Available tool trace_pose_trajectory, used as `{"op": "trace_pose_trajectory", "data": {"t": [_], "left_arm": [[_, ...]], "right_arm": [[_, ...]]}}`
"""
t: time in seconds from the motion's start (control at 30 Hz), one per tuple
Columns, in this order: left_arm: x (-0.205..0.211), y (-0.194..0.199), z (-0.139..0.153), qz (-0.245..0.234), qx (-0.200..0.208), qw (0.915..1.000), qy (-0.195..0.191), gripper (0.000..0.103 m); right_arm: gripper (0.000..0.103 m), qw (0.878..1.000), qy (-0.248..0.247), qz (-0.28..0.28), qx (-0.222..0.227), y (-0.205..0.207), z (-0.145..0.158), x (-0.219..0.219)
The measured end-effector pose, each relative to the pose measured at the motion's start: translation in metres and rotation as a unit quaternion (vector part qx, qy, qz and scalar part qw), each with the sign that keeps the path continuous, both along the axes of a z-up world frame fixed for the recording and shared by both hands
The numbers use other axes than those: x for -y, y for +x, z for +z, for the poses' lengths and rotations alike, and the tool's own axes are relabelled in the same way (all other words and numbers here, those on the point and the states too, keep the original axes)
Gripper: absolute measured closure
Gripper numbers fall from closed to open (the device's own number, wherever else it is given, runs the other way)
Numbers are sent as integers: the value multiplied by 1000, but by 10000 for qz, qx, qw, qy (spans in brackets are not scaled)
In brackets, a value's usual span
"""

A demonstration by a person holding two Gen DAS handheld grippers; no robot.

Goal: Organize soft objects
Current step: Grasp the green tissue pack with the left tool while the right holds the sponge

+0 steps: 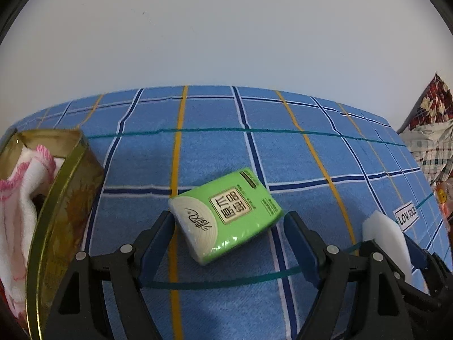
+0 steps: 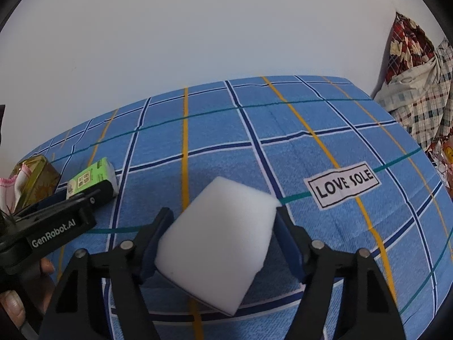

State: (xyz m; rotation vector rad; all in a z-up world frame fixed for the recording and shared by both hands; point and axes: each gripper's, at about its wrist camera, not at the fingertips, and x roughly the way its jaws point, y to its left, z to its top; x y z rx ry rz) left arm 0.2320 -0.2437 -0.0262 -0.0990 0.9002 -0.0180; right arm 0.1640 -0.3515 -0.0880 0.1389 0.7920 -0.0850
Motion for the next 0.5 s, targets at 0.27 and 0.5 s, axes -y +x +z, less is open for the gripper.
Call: {"op": "trace_pose_trajectory", "data": {"t": [0.27, 0.5], "left_arm": [[-2, 9, -7, -55, -113, 9998, -125, 21], [4, 7, -6, -239, -48, 9997, -36, 41]], "right_arm": [[30, 10000, 7, 58, 69, -2, 1, 0], [30, 9999, -52, 49, 137, -4, 2, -1]]}}
